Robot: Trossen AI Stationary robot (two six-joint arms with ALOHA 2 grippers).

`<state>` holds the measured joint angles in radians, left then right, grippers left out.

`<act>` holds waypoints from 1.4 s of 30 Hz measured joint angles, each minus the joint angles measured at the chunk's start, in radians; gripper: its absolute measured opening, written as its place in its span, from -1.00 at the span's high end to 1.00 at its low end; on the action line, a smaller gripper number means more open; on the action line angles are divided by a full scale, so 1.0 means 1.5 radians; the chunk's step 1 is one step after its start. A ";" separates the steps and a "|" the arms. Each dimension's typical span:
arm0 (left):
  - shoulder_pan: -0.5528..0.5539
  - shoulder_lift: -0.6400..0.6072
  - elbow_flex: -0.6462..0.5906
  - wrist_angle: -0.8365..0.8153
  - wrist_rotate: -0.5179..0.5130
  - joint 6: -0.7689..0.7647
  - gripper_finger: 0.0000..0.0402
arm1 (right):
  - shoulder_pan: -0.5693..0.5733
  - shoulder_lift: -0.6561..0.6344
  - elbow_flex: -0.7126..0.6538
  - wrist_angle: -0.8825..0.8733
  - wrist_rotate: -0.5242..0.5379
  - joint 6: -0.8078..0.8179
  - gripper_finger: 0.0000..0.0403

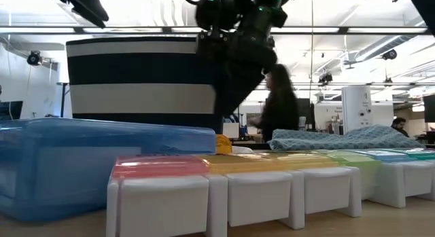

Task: Pick & place medical supplies in basket/bin
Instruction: Put the black bandage into the blue bin

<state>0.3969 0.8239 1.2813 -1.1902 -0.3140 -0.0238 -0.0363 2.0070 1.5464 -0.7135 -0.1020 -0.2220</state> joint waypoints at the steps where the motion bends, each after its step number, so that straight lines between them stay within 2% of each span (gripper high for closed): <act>1: 0.000 -0.002 -0.004 0.000 0.000 -0.001 -0.54 | 0.008 0.010 0.010 -0.005 0.007 -0.048 -0.78; 4: 0.000 -0.004 -0.009 0.001 0.001 -0.003 -0.54 | 0.024 0.038 0.041 -0.007 0.092 -0.181 -0.78; 7: 0.000 -0.003 -0.006 0.001 0.001 -0.003 -0.54 | 0.030 0.061 0.079 -0.004 0.174 -0.263 -0.78; 14: 0.000 -0.006 -0.003 0.003 0.001 -0.003 -0.54 | 0.007 0.132 0.169 -0.006 0.147 -0.367 -0.78; 24: 0.000 -0.006 -0.003 0.003 0.001 -0.003 -0.54 | -0.028 0.234 0.280 -0.044 0.135 -0.355 -0.76; 34: 0.000 -0.006 -0.003 0.003 0.000 -0.003 -0.54 | -0.030 0.242 0.272 -0.073 0.136 -0.351 -0.50; 42: 0.000 -0.006 -0.004 0.003 0.000 -0.008 -0.54 | -0.036 0.240 0.251 -0.063 0.138 -0.343 -0.45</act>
<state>0.3965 0.8150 1.2758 -1.1854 -0.3134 -0.0358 -0.0910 2.3669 1.9235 -0.8079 0.1051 -0.7358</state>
